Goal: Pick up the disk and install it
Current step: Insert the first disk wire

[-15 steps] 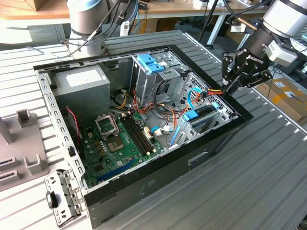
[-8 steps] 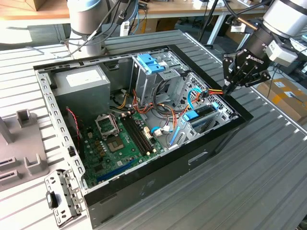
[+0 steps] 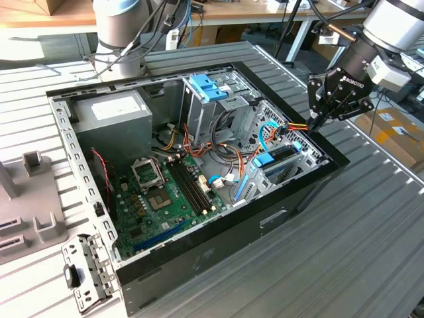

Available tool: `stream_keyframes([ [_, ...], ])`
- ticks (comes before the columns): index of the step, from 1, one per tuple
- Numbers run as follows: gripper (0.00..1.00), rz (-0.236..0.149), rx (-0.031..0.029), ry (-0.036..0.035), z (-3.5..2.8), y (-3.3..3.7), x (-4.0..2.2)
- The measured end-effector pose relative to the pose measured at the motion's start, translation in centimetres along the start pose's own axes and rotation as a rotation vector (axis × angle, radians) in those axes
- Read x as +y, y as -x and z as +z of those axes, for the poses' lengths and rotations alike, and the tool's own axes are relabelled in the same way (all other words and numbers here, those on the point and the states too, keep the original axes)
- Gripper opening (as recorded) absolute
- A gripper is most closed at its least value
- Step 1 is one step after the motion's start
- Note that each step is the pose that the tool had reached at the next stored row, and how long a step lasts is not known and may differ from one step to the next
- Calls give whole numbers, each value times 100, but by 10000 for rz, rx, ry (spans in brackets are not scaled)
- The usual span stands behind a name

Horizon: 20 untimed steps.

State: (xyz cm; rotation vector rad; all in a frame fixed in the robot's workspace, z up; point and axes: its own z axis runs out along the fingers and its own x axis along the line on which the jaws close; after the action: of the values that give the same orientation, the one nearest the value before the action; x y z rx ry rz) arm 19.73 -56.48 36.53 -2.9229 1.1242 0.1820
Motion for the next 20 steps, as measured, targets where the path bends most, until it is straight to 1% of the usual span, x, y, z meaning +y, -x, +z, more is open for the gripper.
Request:
stream_keyframes([
  [7,17,-1,0,-3,-9,4,3],
  [10,17,-1,8,-7,-29,10,7],
  [12,17,-2,19,-21,-57,17,12],
  [18,17,-2,18,-26,-61,23,17],
  [20,17,-3,19,-25,-58,40,32],
])
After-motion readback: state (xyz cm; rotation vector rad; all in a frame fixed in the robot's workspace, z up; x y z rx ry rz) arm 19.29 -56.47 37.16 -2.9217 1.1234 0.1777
